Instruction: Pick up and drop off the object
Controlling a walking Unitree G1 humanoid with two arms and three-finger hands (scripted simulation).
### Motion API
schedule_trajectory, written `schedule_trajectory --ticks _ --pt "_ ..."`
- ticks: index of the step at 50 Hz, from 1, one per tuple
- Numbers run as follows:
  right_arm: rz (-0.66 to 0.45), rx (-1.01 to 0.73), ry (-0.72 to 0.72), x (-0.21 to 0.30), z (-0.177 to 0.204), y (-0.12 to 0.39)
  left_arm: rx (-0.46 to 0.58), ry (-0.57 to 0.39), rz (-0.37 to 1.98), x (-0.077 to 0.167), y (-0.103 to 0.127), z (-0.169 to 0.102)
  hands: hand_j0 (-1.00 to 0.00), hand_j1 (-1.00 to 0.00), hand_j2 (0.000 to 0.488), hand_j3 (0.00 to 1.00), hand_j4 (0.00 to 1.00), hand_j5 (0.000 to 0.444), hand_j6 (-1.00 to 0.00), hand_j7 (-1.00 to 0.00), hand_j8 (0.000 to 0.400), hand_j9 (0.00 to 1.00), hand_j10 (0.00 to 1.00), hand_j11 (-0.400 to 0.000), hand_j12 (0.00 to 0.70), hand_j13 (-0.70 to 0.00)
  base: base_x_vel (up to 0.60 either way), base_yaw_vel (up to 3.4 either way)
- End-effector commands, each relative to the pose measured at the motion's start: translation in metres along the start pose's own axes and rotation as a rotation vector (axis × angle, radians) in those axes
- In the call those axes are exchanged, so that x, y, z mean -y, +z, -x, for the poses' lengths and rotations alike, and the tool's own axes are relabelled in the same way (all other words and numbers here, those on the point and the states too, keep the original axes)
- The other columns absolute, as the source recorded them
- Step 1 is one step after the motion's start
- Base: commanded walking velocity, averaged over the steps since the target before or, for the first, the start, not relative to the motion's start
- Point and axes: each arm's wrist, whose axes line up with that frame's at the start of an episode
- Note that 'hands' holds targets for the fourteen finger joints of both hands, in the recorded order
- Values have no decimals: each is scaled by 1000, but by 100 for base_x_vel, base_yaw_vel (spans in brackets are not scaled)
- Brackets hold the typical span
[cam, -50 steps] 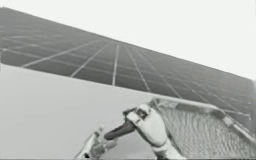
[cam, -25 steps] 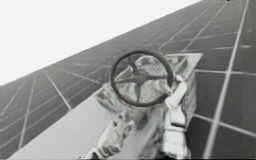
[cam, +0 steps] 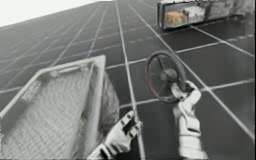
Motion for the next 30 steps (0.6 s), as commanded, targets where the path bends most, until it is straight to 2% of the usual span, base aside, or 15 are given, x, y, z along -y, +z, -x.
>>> schedule_trajectory --ticks 1,30 --pt "-14 22 40 -11 6 6 11 -1 9 -2 0 3 0 0 0 1000 1000 0 0 0 0 1000 1000 -400 0 -700 29 -107" --pt "-14 22 40 -11 6 6 11 -1 9 -2 0 3 0 0 0 1000 1000 0 0 0 0 1000 1000 -400 0 -700 37 -65"
